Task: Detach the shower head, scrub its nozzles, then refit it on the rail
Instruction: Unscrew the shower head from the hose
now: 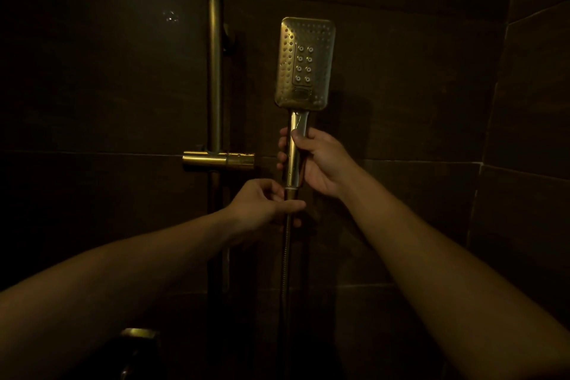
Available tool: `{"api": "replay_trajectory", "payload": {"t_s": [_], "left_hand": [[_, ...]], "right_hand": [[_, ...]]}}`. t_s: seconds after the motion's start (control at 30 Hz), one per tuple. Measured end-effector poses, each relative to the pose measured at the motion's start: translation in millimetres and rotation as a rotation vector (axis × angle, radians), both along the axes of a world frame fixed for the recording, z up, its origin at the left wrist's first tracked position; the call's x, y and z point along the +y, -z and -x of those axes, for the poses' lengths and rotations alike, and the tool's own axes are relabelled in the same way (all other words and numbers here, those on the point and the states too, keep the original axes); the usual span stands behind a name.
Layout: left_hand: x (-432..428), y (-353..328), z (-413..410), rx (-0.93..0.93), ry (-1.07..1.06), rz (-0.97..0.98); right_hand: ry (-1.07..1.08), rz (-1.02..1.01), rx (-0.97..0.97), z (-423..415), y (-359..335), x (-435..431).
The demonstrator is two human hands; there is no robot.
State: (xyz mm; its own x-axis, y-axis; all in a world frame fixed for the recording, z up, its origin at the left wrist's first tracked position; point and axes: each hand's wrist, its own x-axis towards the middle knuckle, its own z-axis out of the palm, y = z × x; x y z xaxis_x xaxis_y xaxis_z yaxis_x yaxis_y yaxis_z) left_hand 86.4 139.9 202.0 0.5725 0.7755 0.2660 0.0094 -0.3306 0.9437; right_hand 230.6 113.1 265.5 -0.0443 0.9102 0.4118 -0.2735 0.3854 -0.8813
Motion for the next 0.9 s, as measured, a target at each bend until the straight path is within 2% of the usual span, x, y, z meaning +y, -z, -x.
{"api": "replay_trajectory", "payload": {"t_s": [0.23, 0.5, 0.8, 0.9], "left_hand": [[-2, -1, 4, -0.023, 0.146, 0.07], [-3, -1, -3, -0.076, -0.036, -0.02], [2, -8, -4, -0.076, 0.136, 0.107], [-2, -7, -7, -0.058, 0.088, 0.06]], "right_hand": [[0.013, -0.004, -0.006, -1, 0, 1], [0.012, -0.013, -0.001, 0, -6, 1], [0.024, -0.017, -0.027, -5, -11, -3], [0.023, -0.017, -0.025, -6, -11, -3]]}}
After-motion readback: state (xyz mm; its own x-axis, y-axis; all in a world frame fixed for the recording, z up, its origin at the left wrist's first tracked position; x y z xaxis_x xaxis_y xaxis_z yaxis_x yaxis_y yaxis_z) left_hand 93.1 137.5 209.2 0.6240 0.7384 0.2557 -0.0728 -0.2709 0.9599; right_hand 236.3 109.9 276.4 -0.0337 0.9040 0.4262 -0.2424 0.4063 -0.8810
